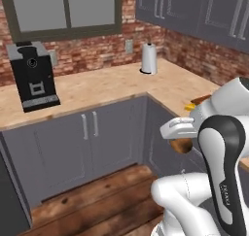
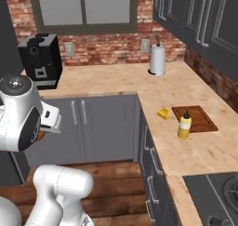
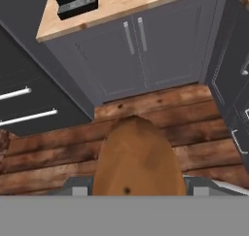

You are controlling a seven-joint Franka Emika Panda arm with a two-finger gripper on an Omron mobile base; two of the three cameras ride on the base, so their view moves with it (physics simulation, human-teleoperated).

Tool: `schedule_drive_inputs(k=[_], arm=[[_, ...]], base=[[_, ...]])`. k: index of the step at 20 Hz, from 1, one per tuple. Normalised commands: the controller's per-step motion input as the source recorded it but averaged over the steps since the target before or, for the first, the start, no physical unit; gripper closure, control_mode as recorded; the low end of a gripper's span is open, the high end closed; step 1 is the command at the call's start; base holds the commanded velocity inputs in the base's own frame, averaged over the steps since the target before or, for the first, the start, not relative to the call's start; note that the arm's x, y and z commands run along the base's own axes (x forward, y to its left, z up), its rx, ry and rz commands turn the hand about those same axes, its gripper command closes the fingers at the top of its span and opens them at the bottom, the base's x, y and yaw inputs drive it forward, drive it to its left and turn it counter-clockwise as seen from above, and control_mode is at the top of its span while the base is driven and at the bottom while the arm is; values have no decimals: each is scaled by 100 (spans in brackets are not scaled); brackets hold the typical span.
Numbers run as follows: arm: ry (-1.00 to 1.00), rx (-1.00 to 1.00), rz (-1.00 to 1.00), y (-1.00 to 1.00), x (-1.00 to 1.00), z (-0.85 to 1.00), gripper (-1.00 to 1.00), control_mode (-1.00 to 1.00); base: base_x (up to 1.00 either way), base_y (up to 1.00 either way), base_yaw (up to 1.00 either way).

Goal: Retrieve the reheated potato from the microwave, then place the potato, cheese, and condiment on the cutting board.

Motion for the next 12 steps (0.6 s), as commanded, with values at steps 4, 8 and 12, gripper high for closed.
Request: schedule_drive_inputs(k=[4, 8, 12], arm=[[0, 0, 0, 0, 0, 0, 100, 100], [0, 0, 0, 0, 0, 0, 100, 100], [0, 0, 0, 0, 0, 0, 100, 100]], base=[[79, 0, -1], [73, 0, -8], [68, 0, -14]])
